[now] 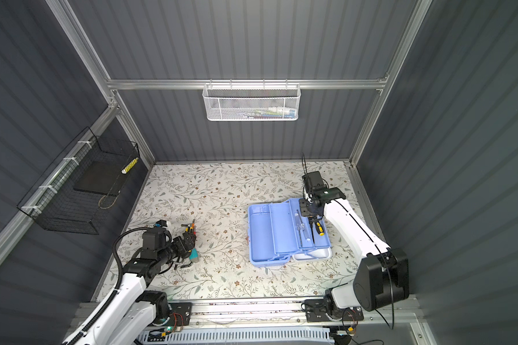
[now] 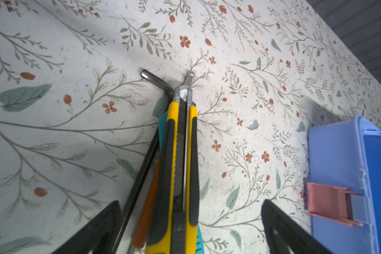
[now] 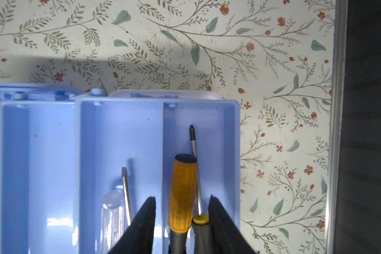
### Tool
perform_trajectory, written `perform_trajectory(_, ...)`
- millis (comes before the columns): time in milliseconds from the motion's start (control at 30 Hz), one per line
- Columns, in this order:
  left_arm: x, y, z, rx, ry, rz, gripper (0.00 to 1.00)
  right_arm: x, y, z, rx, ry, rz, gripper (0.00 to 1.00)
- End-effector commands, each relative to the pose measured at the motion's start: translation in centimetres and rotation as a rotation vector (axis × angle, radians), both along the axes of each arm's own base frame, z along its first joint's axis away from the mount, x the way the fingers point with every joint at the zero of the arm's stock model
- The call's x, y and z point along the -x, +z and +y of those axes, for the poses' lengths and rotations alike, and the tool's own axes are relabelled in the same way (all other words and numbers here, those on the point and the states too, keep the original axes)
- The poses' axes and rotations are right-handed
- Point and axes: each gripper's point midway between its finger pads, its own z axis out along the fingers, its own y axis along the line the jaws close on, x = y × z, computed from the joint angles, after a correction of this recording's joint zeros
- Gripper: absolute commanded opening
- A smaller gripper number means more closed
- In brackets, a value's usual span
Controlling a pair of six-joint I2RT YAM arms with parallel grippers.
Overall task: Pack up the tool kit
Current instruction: 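Carry the yellow-handled screwdriver into the blue tray and open the right gripper, then move the right gripper back over the tool pile near the left gripper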
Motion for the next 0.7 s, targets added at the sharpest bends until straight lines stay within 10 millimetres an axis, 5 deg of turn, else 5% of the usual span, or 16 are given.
perform_trajectory(0,-0.7,1.9,-0.7,0.066,0.006,-0.002,0.99,0.4,3.2,2.5,-0.186,0.037,-0.087,0.44)
perform_trajectory(167,-0.2,1.7,-1.1,0.108,0.018,0.049,0.99,2.1,5.3,6.2,-0.446,0.110,-0.145,0.45)
perform_trajectory(500,-0.8,-0.4,-1.7,0.095,-0.014,0.138,0.99,4.2,6.2,8.0,-0.544,0.163,-0.136,0.47)
perform_trajectory(667,-2.0,0.2,-3.2,0.127,-0.042,0.085,0.99,4.2,5.6,8.2,-0.544,0.167,-0.131,0.47)
